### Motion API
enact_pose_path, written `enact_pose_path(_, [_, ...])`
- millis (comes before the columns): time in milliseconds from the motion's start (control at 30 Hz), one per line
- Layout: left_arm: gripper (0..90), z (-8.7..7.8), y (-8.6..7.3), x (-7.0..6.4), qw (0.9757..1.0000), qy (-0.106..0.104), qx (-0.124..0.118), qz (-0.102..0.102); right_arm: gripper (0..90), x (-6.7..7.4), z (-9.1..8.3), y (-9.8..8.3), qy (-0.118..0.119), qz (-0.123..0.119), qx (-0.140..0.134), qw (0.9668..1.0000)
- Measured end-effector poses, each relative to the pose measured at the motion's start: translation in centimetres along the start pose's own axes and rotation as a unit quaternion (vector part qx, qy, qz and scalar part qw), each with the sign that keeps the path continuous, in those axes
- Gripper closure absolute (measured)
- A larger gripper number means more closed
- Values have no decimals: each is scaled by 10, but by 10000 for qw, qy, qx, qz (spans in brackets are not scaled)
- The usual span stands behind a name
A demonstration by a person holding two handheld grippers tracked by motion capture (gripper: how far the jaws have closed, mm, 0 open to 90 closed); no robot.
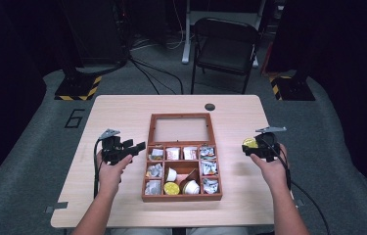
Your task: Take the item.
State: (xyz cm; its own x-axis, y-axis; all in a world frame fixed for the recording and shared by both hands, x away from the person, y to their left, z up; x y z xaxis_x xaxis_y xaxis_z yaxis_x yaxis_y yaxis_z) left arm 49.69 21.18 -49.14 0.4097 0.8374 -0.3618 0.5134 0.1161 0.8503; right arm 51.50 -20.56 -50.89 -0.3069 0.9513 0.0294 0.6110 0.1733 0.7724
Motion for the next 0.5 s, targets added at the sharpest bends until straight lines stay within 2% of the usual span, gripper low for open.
enact_pose_path(233, [346, 0, 0, 1, 10000, 9, -14, -26, 373, -10, 3, -6, -150, 105, 69, 9998])
enact_pose_path(333, [345, 0, 0, 2, 10000, 16, -20, -24, 373, -20, 10, -14, -306, 121, 136, 9994])
enact_pose_path(500, [345, 0, 0, 2, 10000, 15, -12, -59, 373, -31, 16, -23, -402, 221, 188, 9988])
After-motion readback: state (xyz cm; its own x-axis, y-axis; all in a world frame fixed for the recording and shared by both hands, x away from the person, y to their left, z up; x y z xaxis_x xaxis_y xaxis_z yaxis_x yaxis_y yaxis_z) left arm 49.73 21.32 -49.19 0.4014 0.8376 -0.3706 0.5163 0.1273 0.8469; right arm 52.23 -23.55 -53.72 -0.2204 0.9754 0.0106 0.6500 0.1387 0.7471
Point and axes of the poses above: each handheld gripper's, and its own axes: z roughly forward along the jaws, y roughly out of its top, x roughly to its left, the point moved 10 cm from there along z, roughly forward along the jaws, and after that the axes turned 7 degrees about -x, right-handed, at the moved point
